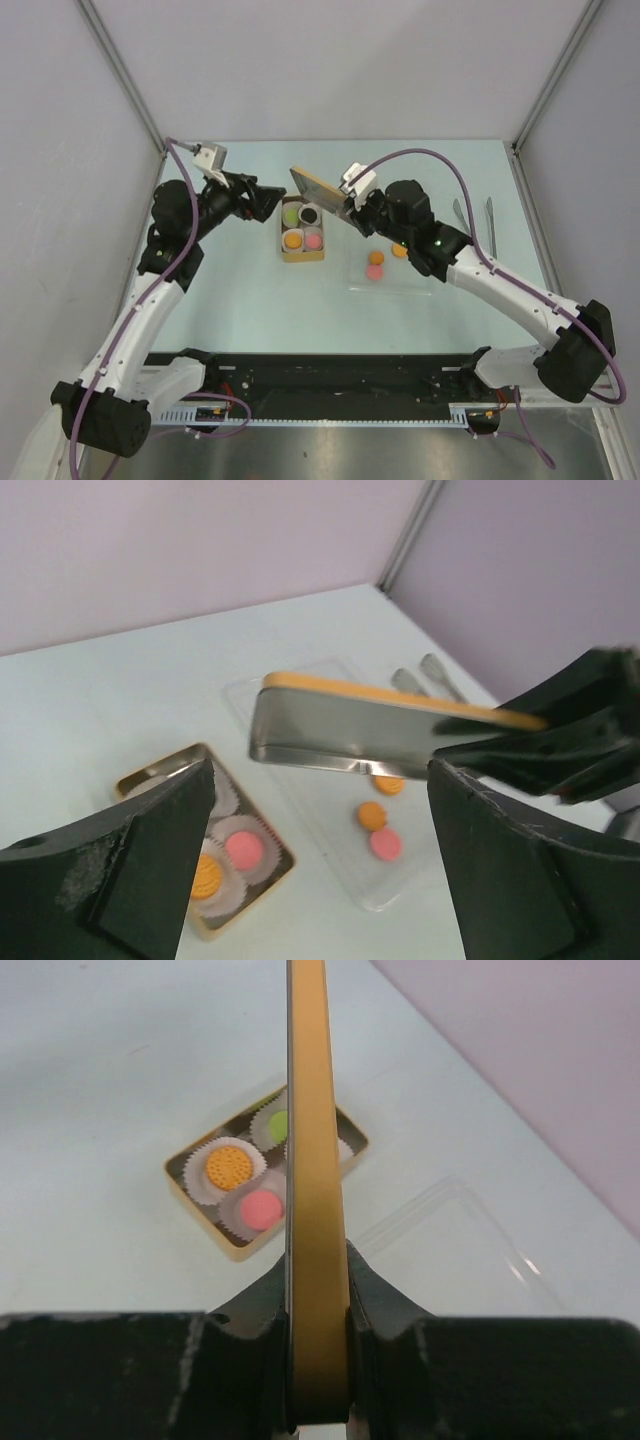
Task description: Pack the cookies
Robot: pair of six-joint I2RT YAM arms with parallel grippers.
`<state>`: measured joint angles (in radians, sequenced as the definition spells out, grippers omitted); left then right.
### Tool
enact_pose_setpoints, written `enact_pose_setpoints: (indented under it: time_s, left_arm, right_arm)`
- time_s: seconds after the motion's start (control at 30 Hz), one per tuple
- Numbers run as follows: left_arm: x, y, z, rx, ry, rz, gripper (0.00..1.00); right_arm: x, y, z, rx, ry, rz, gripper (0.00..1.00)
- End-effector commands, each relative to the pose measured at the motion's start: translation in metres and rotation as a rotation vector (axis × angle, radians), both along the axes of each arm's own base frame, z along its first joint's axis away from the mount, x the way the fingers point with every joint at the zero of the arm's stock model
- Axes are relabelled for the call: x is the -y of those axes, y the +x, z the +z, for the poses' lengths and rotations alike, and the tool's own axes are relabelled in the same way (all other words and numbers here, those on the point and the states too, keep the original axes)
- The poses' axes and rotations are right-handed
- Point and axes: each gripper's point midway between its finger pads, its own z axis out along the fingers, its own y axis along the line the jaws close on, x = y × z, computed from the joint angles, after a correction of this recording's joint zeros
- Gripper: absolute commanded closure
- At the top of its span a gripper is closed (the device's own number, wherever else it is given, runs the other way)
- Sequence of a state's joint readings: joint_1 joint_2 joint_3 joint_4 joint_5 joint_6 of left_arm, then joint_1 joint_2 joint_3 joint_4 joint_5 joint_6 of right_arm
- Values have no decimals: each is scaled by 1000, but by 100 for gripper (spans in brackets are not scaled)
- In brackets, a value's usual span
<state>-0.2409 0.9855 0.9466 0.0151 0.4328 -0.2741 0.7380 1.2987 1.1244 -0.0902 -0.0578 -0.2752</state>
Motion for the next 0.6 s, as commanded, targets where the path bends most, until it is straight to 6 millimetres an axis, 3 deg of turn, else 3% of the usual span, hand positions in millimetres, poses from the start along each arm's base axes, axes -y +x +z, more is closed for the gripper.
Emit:
enact_pose_setpoints:
  time_s: [0.0,0.07,0.17,0.27,0.53,0.57]
  left_arm:
    - [21,-19,51,-36,-161,-124,8]
    - [28,-24,65,-78,-233,-162,9]
    - [41,-25,67,-192,-330,-209,9]
    - [56,-25,58,-303,-399,-250,9]
    - [71,-3,31,-445,-464,-279,9]
    - [72,-1,29,-461,-475,-279,9]
  right_arm:
    - [20,21,53,259,-82,-157,100]
    - [22,26,58,301,-99,-200,100]
    - [21,30,60,364,-163,-250,100]
    - [16,30,61,415,-212,-287,100]
    - [1,21,62,570,-319,-358,100]
    - [-2,20,56,578,-340,-360,100]
